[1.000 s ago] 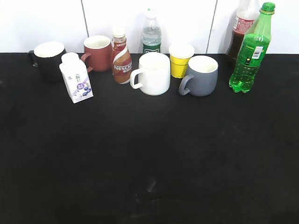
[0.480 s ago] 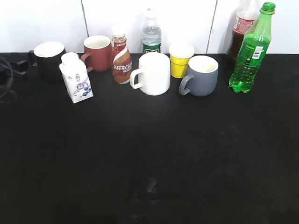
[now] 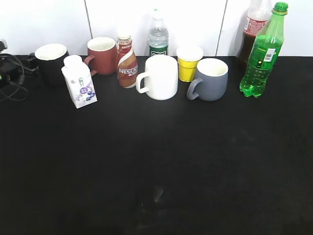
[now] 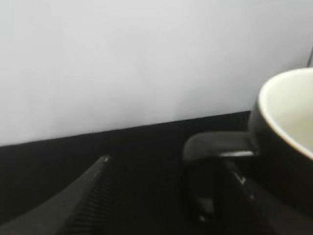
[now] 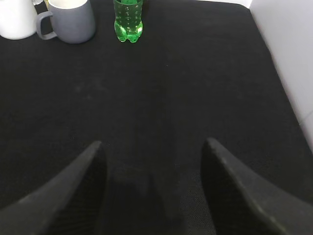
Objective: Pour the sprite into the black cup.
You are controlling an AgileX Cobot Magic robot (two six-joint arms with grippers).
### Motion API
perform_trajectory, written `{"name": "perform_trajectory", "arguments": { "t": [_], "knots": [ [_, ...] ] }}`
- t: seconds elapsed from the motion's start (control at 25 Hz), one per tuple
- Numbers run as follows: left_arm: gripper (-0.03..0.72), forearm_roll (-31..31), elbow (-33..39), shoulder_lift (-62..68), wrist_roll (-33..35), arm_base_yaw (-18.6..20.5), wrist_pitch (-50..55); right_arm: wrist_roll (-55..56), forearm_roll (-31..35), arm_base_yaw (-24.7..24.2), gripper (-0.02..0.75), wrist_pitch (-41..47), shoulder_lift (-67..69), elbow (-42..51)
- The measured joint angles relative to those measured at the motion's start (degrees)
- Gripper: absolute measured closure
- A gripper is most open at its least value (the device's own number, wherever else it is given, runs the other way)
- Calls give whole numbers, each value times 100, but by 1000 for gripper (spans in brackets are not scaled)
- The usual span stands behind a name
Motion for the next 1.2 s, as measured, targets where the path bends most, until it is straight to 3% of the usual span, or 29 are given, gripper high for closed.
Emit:
{"name": "perform_trajectory", "arguments": {
  "t": [0.28, 0.36, 0.44, 0.56, 0.88, 1.04, 1.2],
  "knots": [
    [212, 384, -737, 421, -370, -5, 36, 0, 0, 0, 279, 0, 0, 0],
    [246, 456, -749, 421, -370, -5, 41, 0, 0, 0, 279, 0, 0, 0],
    [346, 501, -746, 421, -377, -5, 21, 0, 0, 0, 279, 0, 0, 0],
    [641, 632, -746, 430, -393, -10, -18, 0, 0, 0, 279, 0, 0, 0],
    [642, 598, -687, 173, -342, -10, 172, 0, 0, 0, 279, 0, 0, 0],
    [642, 195, 364, -1056, -342, -10, 174, 0, 0, 0, 279, 0, 0, 0],
    [642, 190, 2384, -3264, -342, -10, 156, 0, 0, 0, 279, 0, 0, 0]
  ]
}}
